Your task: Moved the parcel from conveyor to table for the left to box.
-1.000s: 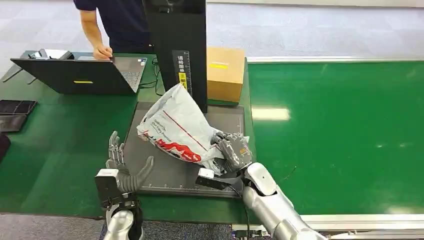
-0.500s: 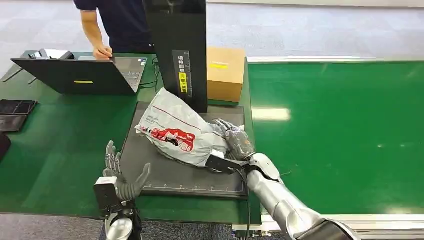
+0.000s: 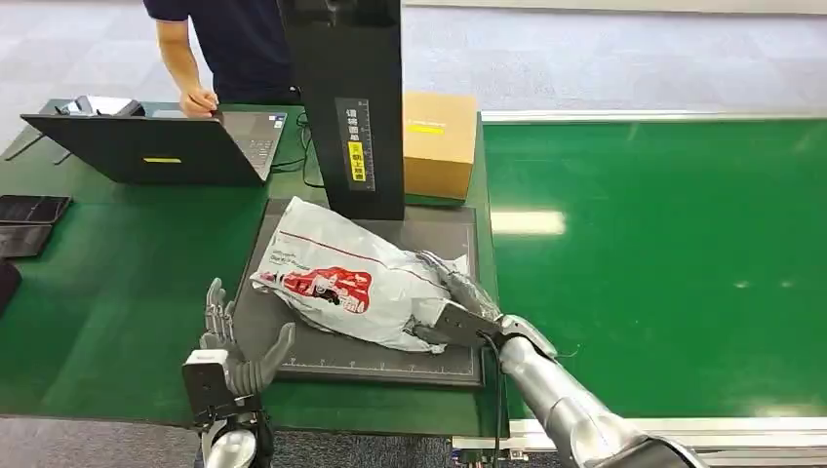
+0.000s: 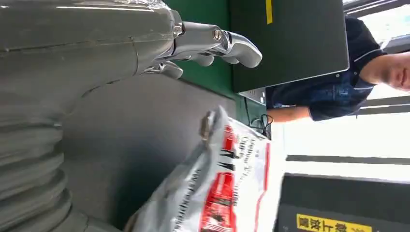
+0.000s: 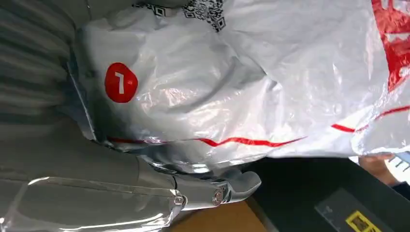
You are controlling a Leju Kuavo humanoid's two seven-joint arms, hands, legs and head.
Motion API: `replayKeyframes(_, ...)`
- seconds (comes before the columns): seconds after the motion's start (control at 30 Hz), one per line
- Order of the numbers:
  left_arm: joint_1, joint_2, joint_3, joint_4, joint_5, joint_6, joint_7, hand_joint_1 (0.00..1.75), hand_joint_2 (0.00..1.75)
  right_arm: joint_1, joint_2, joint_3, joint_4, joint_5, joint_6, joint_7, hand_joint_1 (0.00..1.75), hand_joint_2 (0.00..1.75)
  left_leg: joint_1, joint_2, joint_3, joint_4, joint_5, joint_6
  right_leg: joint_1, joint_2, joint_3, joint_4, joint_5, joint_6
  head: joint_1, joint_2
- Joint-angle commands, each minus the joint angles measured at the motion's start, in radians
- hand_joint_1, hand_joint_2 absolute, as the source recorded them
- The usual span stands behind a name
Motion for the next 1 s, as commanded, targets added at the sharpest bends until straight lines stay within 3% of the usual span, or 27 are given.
replayKeyframes(0.03,0.051,0.041,0.031,-0.041,-0.011,0.005,0.001,0.0,1.75,0.071,-0.106,0.126,-0.107,-0.117,-0.054,-0.05,0.0,1.75,0.0,-0.002,0.0,-0.001,0.001,0.0,0.001,-0.002,0.001,-0.002,0.0,-0.001,0.0,0.0)
replayKeyframes(0.1,0.065,0.037,0.038,-0.059,-0.021,0.011,0.001,0.0,1.75,0.068,-0.106,0.12,-0.109,-0.08,-0.264,-0.05,0.0,1.75,0.0,-0.001,-0.001,-0.001,0.001,0.0,0.0,-0.001,0.0,-0.001,0.001,-0.001,0.0,0.0)
replayKeyframes(0.13,0.065,0.036,0.04,-0.062,-0.024,0.011,0.001,0.0,1.75,0.066,-0.107,0.117,-0.11,-0.071,-0.287,-0.05,0.0,1.75,0.0,-0.001,-0.001,-0.001,0.001,0.0,0.0,-0.001,0.0,-0.001,0.0,-0.001,0.0,0.0)
replayKeyframes(0.2,0.07,0.027,0.055,-0.08,-0.035,0.018,0.001,0.0,1.75,0.072,-0.097,0.079,-0.126,-0.006,-0.473,-0.05,0.0,1.75,0.0,-0.001,-0.002,0.0,0.001,0.0,0.0,-0.001,-0.001,0.0,0.001,-0.001,0.0,0.0)
replayKeyframes(0.27,0.073,0.022,0.062,-0.092,-0.04,0.019,0.001,0.0,1.75,0.088,-0.096,0.052,-0.17,0.011,-0.56,-0.05,0.0,1.75,0.0,-0.001,-0.002,-0.001,0.001,0.0,0.0,-0.002,-0.001,-0.001,0.001,-0.001,0.0,0.0)
replayKeyframes(0.37,0.063,0.02,0.057,-0.084,-0.048,0.003,0.003,0.0,1.75,0.188,-0.124,-0.004,-0.396,-0.021,-0.668,-0.05,0.0,1.75,0.0,-0.002,-0.003,-0.001,0.002,0.0,0.0,-0.003,-0.002,-0.001,0.001,-0.002,0.0,0.0)
replayKeyframes(0.4,0.053,0.02,0.05,-0.072,-0.053,-0.005,0.003,0.0,1.75,0.237,-0.12,-0.063,-0.482,0.005,-0.668,-0.05,0.0,1.75,0.0,-0.002,-0.003,0.0,0.001,0.0,0.0,-0.002,-0.002,0.0,0.001,-0.001,0.0,0.0)
replayKeyframes(0.53,0.029,0.02,0.038,-0.052,-0.062,-0.005,0.001,0.0,1.75,0.334,-0.171,-0.046,-0.702,-0.132,-0.655,-0.05,0.0,1.75,0.0,-0.007,-0.003,-0.001,0.002,0.0,0.0,-0.007,-0.001,-0.001,0.0,-0.001,0.0,0.0)
replayKeyframes(0.7,0.019,0.018,0.039,-0.07,-0.08,-0.004,0.012,0.0,1.75,0.432,-0.209,-0.066,-1.011,-0.385,-0.509,-0.05,0.0,1.75,-0.001,-0.005,-0.006,0.001,0.001,0.0,-0.001,-0.005,-0.004,0.001,0.0,-0.001,0.0,0.0)
replayKeyframes(0.77,0.003,0.019,0.043,-0.082,-0.102,-0.01,0.029,0.0,1.75,0.486,-0.165,-0.157,-1.132,-0.479,-0.378,-0.05,0.0,1.75,-0.001,-0.006,-0.007,0.001,0.001,0.0,-0.001,-0.006,-0.005,0.001,-0.001,-0.001,0.0,0.0)
replayKeyframes(0.83,0.003,0.019,0.043,-0.082,-0.102,-0.01,0.029,0.0,1.75,0.486,-0.165,-0.157,-1.132,-0.479,-0.378,-0.05,0.0,1.75,0.0,-0.007,-0.008,0.001,0.001,0.0,0.0,-0.007,-0.006,0.001,-0.001,-0.002,0.0,0.0)
replayKeyframes(0.9,-0.009,0.016,0.055,-0.106,-0.12,-0.016,0.042,0.0,1.75,0.539,-0.072,-0.311,-1.185,-0.519,-0.188,-0.05,0.0,1.75,0.0,-0.005,-0.006,0.001,0.001,0.0,0.0,-0.005,-0.005,0.001,0.0,-0.001,0.0,0.0)
replayKeyframes(1.0,0.003,0.016,0.057,-0.138,-0.135,-0.02,0.04,0.0,1.75,0.574,-0.022,-0.378,-1.177,-0.496,-0.115,-0.05,0.0,1.75,0.0,-0.005,-0.006,0.0,0.001,0.0,0.0,-0.005,-0.004,0.0,0.0,-0.001,0.0,0.0)
